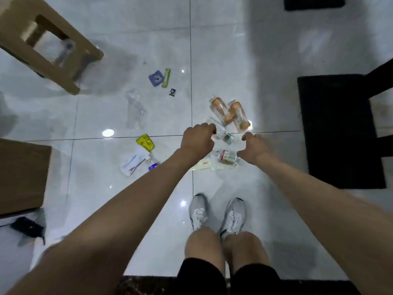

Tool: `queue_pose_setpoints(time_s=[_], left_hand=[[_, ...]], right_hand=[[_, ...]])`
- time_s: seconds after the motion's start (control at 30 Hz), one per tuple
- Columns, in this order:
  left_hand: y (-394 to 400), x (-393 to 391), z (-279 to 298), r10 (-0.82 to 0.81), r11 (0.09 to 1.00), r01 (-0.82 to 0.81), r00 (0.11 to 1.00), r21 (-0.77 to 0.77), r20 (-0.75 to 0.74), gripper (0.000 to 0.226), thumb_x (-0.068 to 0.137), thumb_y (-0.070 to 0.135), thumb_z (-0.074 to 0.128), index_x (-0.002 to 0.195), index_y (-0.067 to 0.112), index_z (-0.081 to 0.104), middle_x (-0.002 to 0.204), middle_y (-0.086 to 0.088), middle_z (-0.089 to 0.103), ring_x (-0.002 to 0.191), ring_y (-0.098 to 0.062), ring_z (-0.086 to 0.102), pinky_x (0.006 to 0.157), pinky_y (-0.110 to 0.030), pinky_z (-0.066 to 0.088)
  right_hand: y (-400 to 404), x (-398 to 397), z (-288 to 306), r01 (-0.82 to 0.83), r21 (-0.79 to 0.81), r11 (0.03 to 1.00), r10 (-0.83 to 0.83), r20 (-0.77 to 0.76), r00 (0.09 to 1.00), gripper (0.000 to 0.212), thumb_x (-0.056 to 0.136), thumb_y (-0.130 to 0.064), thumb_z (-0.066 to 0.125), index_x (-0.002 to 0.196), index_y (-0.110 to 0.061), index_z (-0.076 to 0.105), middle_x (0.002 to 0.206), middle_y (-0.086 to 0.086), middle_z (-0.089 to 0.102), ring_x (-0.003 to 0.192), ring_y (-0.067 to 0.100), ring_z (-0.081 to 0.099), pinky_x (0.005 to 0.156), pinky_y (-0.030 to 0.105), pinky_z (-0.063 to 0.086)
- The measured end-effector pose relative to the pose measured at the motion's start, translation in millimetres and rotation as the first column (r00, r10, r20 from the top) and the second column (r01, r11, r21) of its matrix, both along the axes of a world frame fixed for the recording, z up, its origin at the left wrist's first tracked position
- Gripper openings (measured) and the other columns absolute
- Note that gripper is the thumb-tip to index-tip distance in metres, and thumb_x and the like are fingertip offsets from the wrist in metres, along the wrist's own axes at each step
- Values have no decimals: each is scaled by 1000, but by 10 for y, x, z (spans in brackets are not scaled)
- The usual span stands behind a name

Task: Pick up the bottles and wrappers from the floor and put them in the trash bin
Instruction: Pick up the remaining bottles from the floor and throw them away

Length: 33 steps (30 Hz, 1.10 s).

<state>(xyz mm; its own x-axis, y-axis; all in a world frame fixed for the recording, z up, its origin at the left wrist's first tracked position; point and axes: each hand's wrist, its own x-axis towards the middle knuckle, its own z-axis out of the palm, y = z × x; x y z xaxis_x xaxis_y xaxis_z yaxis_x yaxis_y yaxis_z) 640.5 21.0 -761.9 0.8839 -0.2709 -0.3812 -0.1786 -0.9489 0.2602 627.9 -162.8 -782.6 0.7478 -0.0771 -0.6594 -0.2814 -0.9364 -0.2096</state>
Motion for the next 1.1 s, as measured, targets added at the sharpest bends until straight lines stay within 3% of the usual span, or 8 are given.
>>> queue_pose_setpoints(time_s=[0.23,0.4,0.47,0.53,0.63,0.83,0.97,1.1], left_hand=[[-285,11,-3138,-227,963,240,968,121,-111,58,81,21,66,135,18,45,130,-5,52,117,-28,52,92,-37,38],[-256,136,-4571,-275,961,272,960,42,61,80,74,54,67,140,16,43,143,-4,45,131,-25,42,105,-39,29],[-252,221,-4871,-319,947,321,937,11,144,83,73,62,64,138,14,47,141,-5,48,131,-25,43,106,-39,29],[-245,281,-5083,-404,911,412,889,7,213,83,71,56,69,138,12,49,139,-7,52,129,-27,46,105,-39,32],[-230,327,-5236,-465,876,481,858,-24,218,79,76,52,68,139,9,46,130,-9,57,113,-27,56,90,-38,41],[-264,502,-4828,-429,903,422,870,86,241,71,82,44,66,140,11,40,127,-8,54,110,-25,57,84,-35,42],[-83,513,-3859,-360,933,352,893,79,271,62,80,39,68,132,11,49,119,-7,59,102,-26,61,78,-36,46],[162,503,-2355,-298,954,292,918,62,261,54,77,34,72,122,9,56,106,-8,63,87,-27,63,67,-35,44]], right_hand=[[-111,-75,-2892,-165,-63,984,163,-30,986,90,68,-38,79,143,-23,33,138,11,38,128,31,40,98,41,41],[-400,169,-4216,-287,-22,958,286,-36,958,114,63,-53,80,151,-28,13,154,7,17,144,27,13,110,60,21],[-472,234,-4528,-355,-4,935,355,41,934,114,62,-63,76,151,-27,16,151,8,26,141,27,22,109,56,24],[-460,251,-4743,-451,-17,892,447,175,877,101,63,-74,64,145,-26,30,139,4,45,127,25,42,102,45,35],[-450,269,-4909,-474,-41,880,460,324,827,82,64,-78,56,127,-26,45,115,1,61,101,23,58,82,35,45],[-426,567,-4462,-518,-120,847,526,328,785,86,67,-52,75,140,-26,39,118,7,65,99,28,64,78,32,48],[-240,672,-3461,-542,-136,830,552,349,757,76,68,-45,73,135,-28,43,111,6,65,98,30,64,76,32,46],[38,825,-2022,-573,-119,811,572,363,735,72,68,-39,74,132,-31,43,110,5,65,100,29,63,80,34,47]])
